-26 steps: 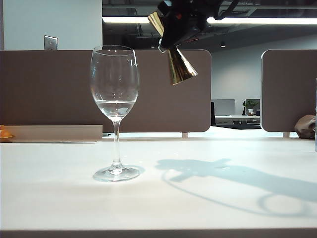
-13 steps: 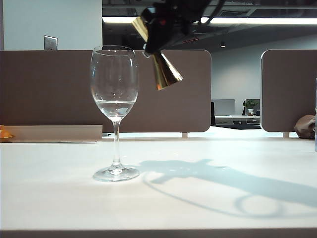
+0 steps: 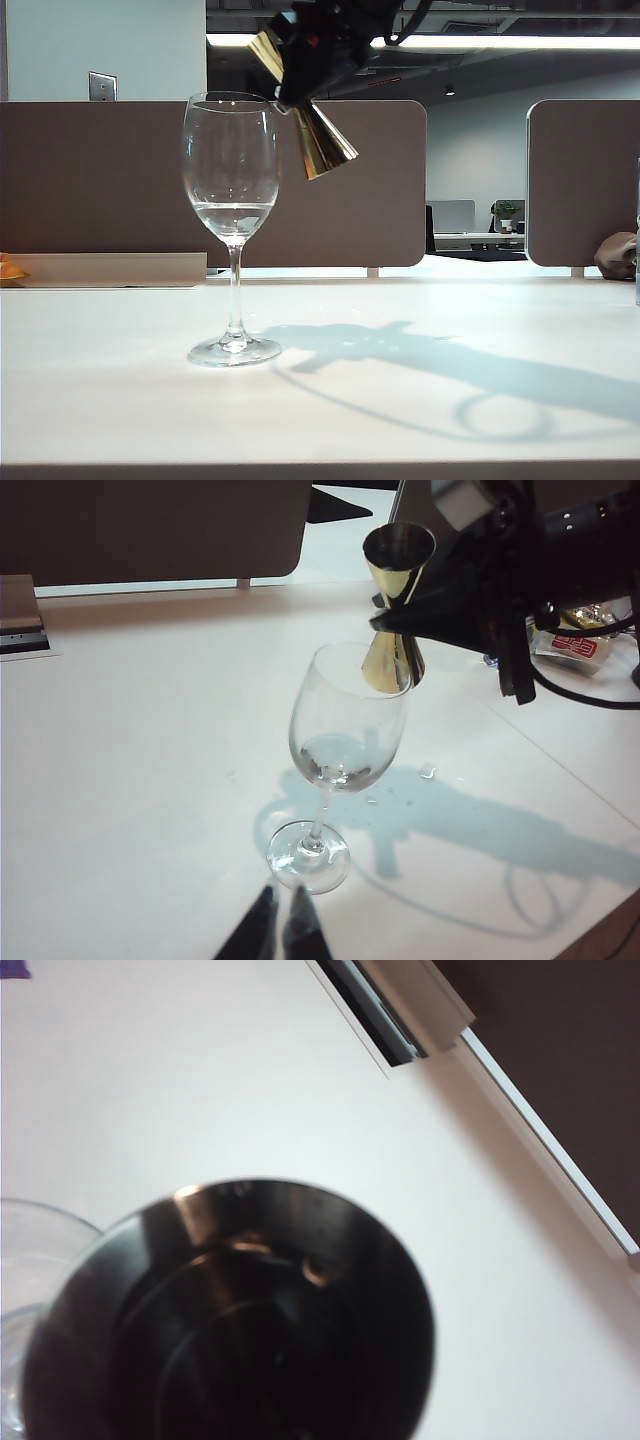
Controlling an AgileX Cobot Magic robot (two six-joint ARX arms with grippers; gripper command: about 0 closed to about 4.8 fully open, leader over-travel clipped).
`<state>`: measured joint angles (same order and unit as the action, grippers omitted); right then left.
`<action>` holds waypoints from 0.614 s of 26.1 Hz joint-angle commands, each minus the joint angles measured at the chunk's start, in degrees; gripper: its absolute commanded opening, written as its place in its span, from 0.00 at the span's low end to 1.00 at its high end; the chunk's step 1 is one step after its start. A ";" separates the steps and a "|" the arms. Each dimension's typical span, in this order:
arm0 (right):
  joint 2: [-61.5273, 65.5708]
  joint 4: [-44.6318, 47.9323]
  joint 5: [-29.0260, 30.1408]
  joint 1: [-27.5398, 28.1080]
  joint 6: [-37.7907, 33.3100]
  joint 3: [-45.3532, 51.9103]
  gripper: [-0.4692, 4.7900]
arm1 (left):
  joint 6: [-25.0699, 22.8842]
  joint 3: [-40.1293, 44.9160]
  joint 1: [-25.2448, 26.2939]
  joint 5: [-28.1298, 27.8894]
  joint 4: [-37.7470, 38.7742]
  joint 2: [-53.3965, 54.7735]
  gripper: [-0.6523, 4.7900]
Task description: Pick up the jigger and pour the water inside into the glass.
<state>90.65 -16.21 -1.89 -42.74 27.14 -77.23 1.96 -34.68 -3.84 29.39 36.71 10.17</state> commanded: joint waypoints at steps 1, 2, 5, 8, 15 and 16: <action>-0.24 0.42 -0.28 -0.42 0.26 -0.26 0.09 | -0.22 -0.17 0.09 0.22 -0.52 0.04 0.16; -0.24 0.11 -1.09 -0.70 0.66 -0.26 0.09 | -0.22 -0.17 0.09 0.22 -0.52 0.04 0.16; -0.26 -0.39 -1.22 -0.70 1.86 -0.26 0.09 | -0.22 -0.17 0.09 0.26 -0.52 0.04 0.16; -0.26 -2.01 -2.16 -0.70 4.09 -0.26 0.09 | -0.22 -0.17 0.09 0.22 -0.52 0.04 0.16; -0.26 -3.30 -3.72 -0.79 9.38 -0.26 0.09 | -0.22 -0.17 0.09 0.24 -0.52 0.04 0.16; -0.24 -3.32 -4.44 -1.20 10.19 -0.26 0.09 | -0.24 -0.17 0.09 0.24 -0.52 0.04 0.16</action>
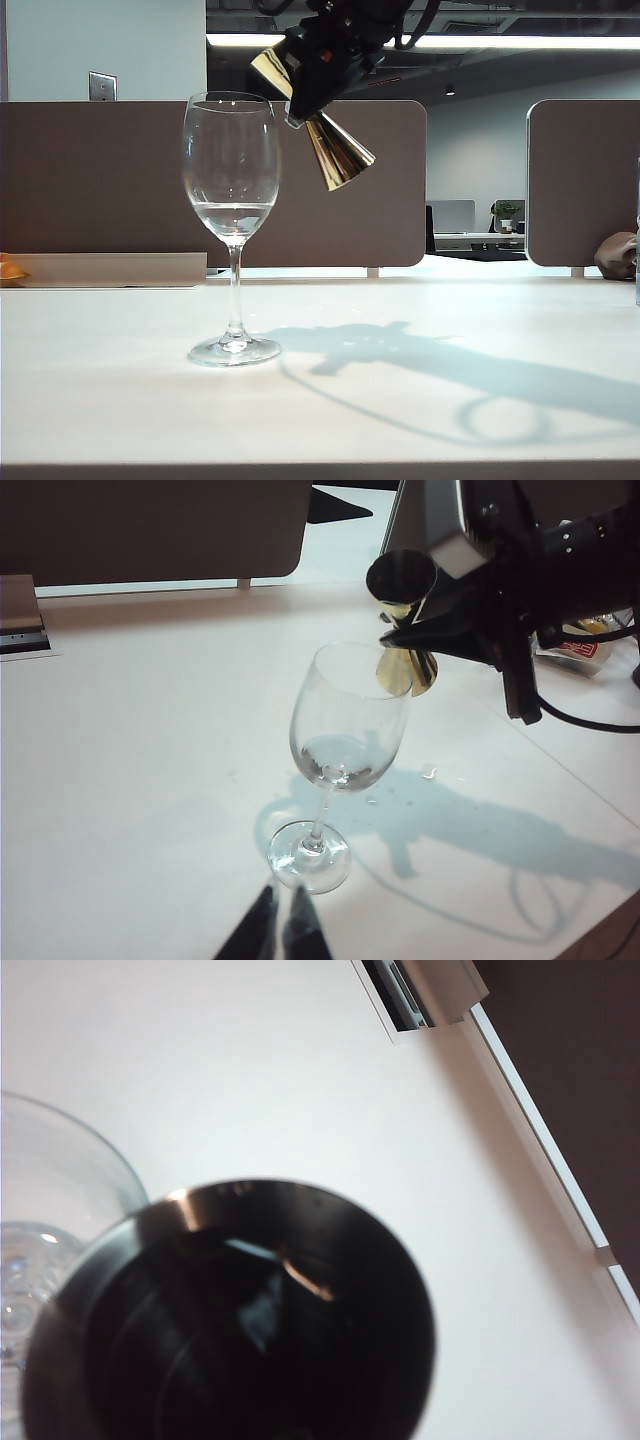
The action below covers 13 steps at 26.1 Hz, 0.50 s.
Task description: Pick up the jigger and pour the water inside into the glass.
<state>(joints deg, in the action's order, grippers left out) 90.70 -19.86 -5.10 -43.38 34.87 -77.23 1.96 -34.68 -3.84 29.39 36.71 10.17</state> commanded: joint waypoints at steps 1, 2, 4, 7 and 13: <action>-0.28 0.33 -2.05 -0.85 3.32 -0.26 0.09 | -0.22 -0.17 0.09 0.24 -0.52 0.04 0.16; -0.28 0.42 -2.69 -1.05 4.02 -0.26 0.09 | -0.22 -0.17 0.09 0.24 -0.52 0.04 0.16; -0.28 0.35 -4.09 -1.51 5.49 -0.26 0.09 | -0.22 -0.17 0.09 0.24 -0.50 0.04 0.16; -0.28 0.31 -4.04 -1.51 5.77 -0.26 0.09 | -0.22 -0.17 0.09 0.22 -0.50 0.04 0.16; -0.28 0.33 -6.86 -2.47 8.81 -0.26 0.09 | -0.22 -0.17 0.09 0.24 -0.50 0.04 0.16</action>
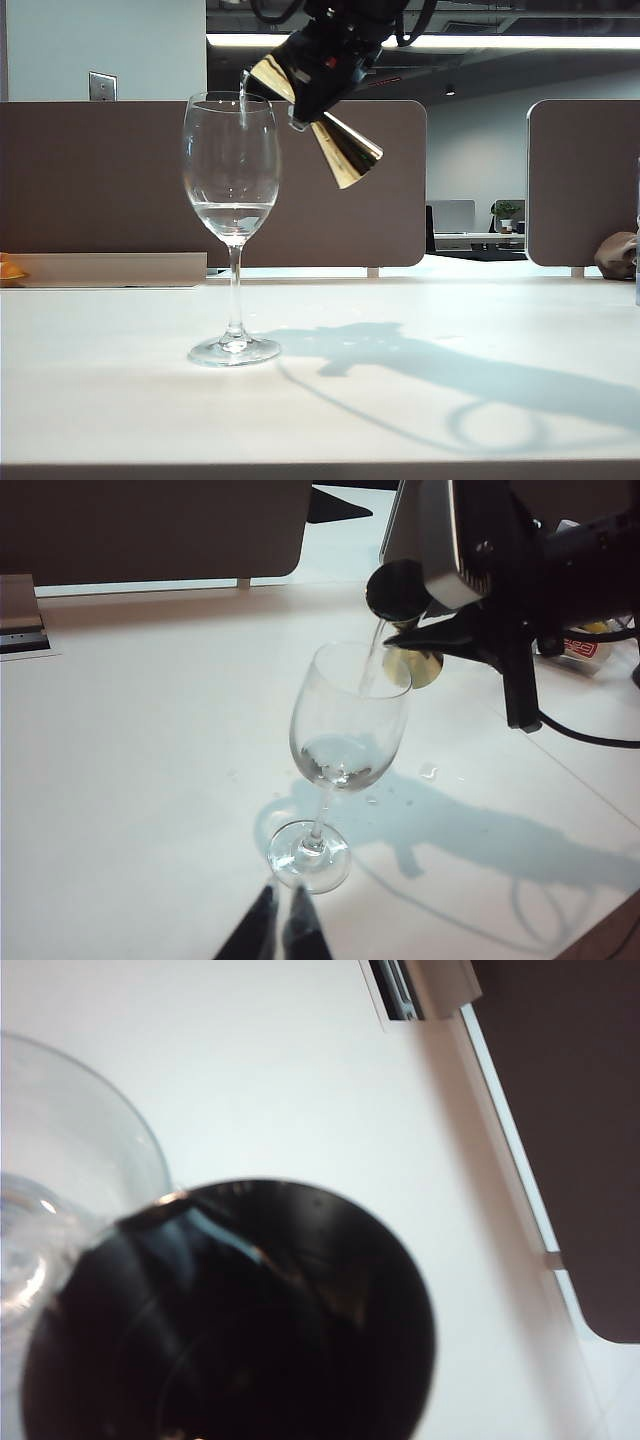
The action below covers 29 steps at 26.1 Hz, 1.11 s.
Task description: Pick up the jigger and pour the water inside into the glass.
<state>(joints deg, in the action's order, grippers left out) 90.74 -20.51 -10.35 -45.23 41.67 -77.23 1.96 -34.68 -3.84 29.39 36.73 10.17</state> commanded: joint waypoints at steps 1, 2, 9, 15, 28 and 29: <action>-0.33 0.96 -1.75 -0.76 2.32 -0.26 0.09 | -0.22 -0.17 0.09 0.24 -0.52 0.04 0.16; -0.33 1.01 -1.75 -0.76 2.49 -0.26 0.09 | -0.22 -0.17 0.09 0.22 -0.52 0.04 0.16; -0.33 1.03 -5.29 -1.66 7.08 -0.26 0.09 | -0.22 -0.17 0.09 0.24 -0.55 0.04 0.16; -0.33 1.25 -6.62 -1.70 9.22 -0.26 0.09 | -0.22 -0.17 0.09 0.24 -0.55 0.04 0.16; -0.33 6.34 -9.25 -1.75 18.97 -0.66 0.09 | -0.22 -0.17 0.09 0.22 -0.55 0.04 0.16; -0.33 6.75 -9.25 -1.75 19.78 -0.68 0.09 | -0.24 -0.17 0.09 0.22 -0.55 0.04 0.16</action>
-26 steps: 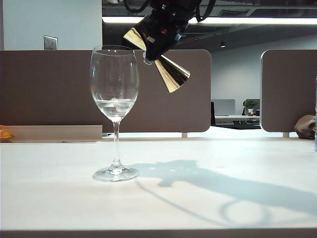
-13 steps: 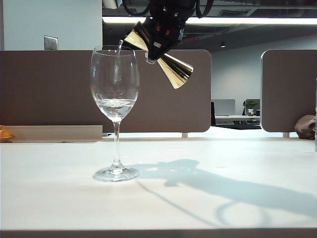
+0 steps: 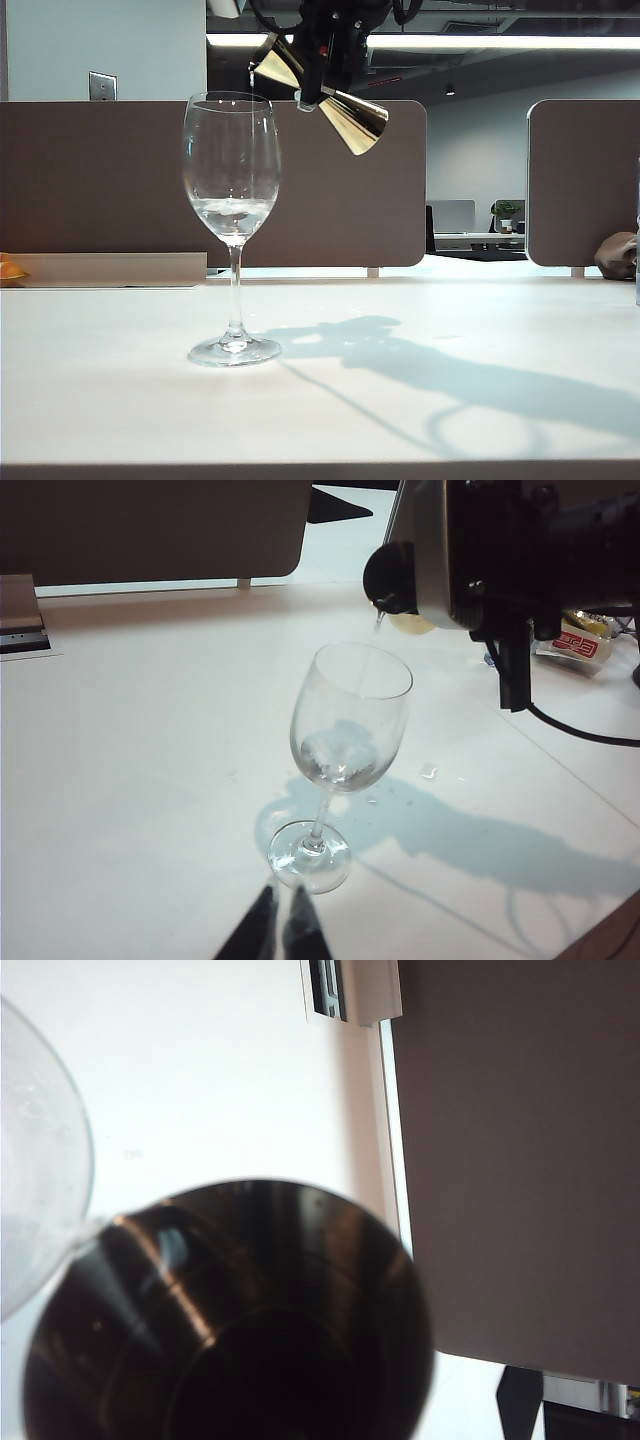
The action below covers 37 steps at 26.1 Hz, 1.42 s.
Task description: Pick up the jigger and pour the water inside into the glass.
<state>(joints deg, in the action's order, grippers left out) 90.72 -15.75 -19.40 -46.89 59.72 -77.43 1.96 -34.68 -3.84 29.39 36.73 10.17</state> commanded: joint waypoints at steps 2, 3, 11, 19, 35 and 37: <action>-0.31 2.75 -0.20 -0.09 2.97 -0.52 0.09 | -0.22 -0.17 0.09 0.22 -0.55 0.04 0.16; -0.31 2.97 -0.20 -0.09 3.72 -0.63 0.09 | -0.22 -0.17 0.09 0.22 -0.55 0.04 0.16; -0.31 4.70 0.02 -0.11 10.08 -0.68 0.09 | -0.22 -0.17 0.09 0.22 -0.52 0.04 0.16; -0.33 10.47 -0.09 -0.11 20.72 -0.68 0.09 | -0.22 -0.17 0.09 0.22 -0.55 0.04 0.16; -0.33 14.34 -2.58 -0.81 33.44 -0.68 0.09 | -0.24 -0.17 0.09 0.22 -0.55 0.04 0.16; -0.33 14.34 -2.58 -0.81 32.48 -0.68 0.09 | -0.24 -0.17 0.09 0.22 -0.55 0.04 0.16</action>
<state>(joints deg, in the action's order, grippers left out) 90.72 -2.87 -21.71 -47.68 93.10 -77.65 1.96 -34.68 -3.84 29.39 36.73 10.17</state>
